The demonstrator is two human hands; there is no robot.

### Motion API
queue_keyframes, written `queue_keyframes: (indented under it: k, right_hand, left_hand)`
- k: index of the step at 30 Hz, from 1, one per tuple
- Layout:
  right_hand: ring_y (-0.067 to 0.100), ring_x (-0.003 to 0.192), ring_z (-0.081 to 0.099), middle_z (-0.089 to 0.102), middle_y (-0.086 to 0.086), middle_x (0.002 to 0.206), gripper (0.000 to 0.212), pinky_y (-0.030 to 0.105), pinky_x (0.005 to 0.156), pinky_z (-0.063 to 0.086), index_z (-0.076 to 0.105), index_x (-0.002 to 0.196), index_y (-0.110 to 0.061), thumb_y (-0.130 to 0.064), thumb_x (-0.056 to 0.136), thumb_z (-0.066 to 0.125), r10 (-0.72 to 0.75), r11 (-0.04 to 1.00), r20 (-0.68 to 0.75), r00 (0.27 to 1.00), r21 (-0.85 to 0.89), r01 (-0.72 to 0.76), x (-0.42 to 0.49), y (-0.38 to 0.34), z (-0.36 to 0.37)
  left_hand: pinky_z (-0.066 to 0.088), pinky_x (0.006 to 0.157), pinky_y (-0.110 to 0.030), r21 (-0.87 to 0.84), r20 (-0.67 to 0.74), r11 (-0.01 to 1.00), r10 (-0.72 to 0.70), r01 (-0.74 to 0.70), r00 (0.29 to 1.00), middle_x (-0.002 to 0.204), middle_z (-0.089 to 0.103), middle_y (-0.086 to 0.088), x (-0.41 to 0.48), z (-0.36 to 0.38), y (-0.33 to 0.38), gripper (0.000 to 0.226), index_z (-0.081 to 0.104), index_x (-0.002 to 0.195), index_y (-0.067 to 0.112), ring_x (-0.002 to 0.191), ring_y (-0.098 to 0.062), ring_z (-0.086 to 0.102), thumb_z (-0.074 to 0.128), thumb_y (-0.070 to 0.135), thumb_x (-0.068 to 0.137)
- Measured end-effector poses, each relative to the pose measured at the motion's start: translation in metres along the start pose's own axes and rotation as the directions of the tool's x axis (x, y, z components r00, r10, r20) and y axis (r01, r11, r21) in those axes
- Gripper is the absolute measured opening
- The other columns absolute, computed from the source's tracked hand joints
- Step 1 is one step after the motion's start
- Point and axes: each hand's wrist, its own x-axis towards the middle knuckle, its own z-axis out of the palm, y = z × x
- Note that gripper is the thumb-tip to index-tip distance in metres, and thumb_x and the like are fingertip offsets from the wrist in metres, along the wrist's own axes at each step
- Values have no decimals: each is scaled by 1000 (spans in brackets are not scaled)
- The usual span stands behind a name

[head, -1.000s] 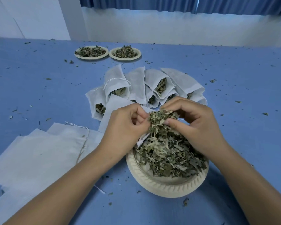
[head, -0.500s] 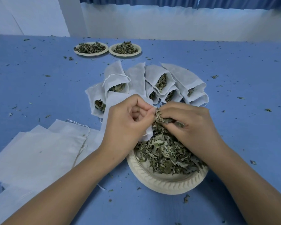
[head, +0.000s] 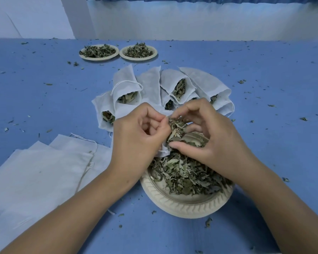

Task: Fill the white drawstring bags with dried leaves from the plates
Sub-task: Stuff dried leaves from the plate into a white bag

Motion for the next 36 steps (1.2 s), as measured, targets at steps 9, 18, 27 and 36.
queue_keyframes:
  k: [9,18,27,36]
  right_hand:
    - [21,71,63,66,9,82,16,33,63,51,69,80,1,15,71,70,-211,930,-104,972,-329,166,-1,2,16]
    - [12,83,64,68,9,88,9,21,74,53,73,82,0,7,78,75,-265,953,-170,949,-197,231,-1,-2,11]
    - [17,100,61,71,-4,100,18,34,91,45,73,94,-8,-20,90,59,-241,947,-163,957,-254,195,-1,-4,-1]
    - [24,139,37,56,-30,99,52,57,111,11,70,78,-22,-48,99,31,-230,864,129,965,-430,263,-1,-2,7]
  left_hand:
    - [47,45,-16,-46,56,997,64,-62,996,58,60,-3,-2,2,3,14,63,77,16,43,-13,53,69,8,87]
    - [47,47,-16,-70,-27,995,67,-68,997,59,62,0,2,-1,4,16,63,76,17,43,-9,55,70,5,86]
    - [45,49,-16,-43,-93,999,25,-29,995,57,62,-1,6,-6,5,15,63,75,14,44,-9,54,70,6,86]
    - [42,46,-11,-124,25,990,73,-69,997,56,61,5,1,-6,12,17,63,75,16,43,-2,53,70,4,85]
